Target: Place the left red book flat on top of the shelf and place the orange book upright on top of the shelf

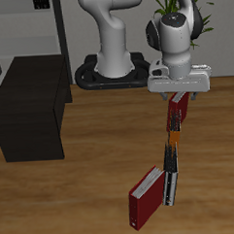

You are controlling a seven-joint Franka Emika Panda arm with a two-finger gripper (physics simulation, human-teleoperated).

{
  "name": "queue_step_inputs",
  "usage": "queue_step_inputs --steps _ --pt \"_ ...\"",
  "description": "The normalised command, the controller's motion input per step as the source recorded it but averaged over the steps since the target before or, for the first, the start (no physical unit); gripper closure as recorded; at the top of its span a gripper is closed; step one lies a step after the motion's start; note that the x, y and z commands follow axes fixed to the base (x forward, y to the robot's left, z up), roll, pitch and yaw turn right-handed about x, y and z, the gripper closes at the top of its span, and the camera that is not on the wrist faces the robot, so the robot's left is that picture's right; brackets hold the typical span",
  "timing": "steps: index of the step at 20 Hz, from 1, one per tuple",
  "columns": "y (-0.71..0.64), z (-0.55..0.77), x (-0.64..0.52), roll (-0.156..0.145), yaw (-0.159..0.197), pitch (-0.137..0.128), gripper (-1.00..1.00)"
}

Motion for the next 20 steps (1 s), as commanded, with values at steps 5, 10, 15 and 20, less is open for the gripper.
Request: queue_step_inputs --steps 5,10,15,20 --pt "-0.02 -0.14 0.03 0.002 -0.002 0.067 1.00" --pt "-0.22 0.12 0.02 -0.042 -0.019 0.028 1.00" --pt "-0.26 0.29 -0.06 -0.024 -0.012 -0.006 1.00" --pt "-0.50 0.36 0.02 -0.064 0.074 -0.002 1.00"
